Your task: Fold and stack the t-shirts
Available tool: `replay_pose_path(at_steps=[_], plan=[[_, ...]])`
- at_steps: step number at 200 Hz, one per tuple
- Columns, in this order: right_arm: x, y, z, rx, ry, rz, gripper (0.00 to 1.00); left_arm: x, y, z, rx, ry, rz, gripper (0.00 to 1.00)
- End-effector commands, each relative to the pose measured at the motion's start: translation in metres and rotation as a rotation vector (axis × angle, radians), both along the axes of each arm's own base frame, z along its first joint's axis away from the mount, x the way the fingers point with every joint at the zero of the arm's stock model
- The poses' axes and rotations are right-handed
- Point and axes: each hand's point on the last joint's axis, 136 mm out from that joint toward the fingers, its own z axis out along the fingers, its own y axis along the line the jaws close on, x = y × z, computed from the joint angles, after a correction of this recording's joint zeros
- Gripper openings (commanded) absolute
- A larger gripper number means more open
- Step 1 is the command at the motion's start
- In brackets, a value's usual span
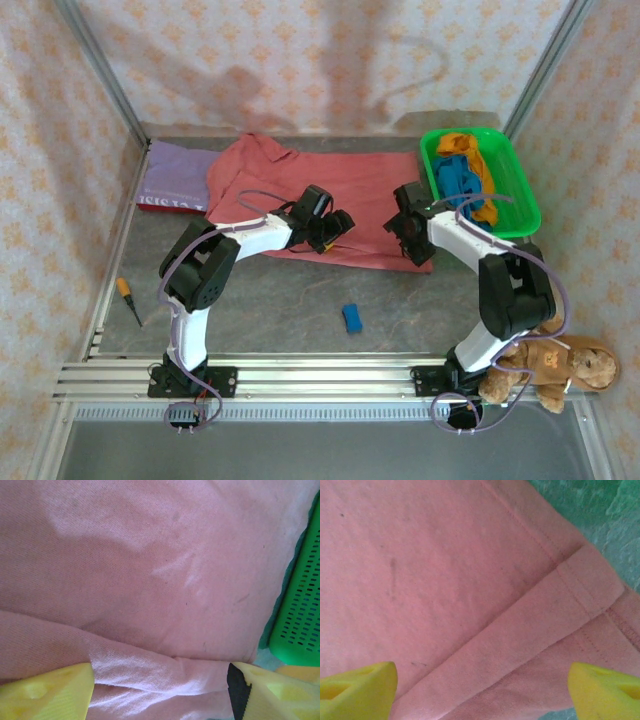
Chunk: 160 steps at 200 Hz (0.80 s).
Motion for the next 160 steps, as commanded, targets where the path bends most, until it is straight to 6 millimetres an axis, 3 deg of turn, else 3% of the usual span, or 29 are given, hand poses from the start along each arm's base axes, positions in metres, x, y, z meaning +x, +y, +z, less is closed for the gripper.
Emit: replay_pose_path(at_steps=[1,52,114,160], plan=[[0.003,-0.002,0.002,-0.031,-0.003,-0.053,0.88,0.002,-0.003,-0.005,-0.001,-0.005,0.009,0.72],[0.003,0.002,-0.014,-0.016,0.034,-0.067,0.88,0.003,-0.005,-0.006,-0.004,-0.003,0.009,0.72],[0.005,-0.001,-0.002,-0.023,0.003,-0.077,0.88,0.022,-0.016,0.001,-0.035,-0.021,0.023,0.72],[0.006,0.003,-0.008,-0.013,0.01,-0.063,0.88,0.039,-0.01,0.005,-0.039,-0.03,0.048,0.72]])
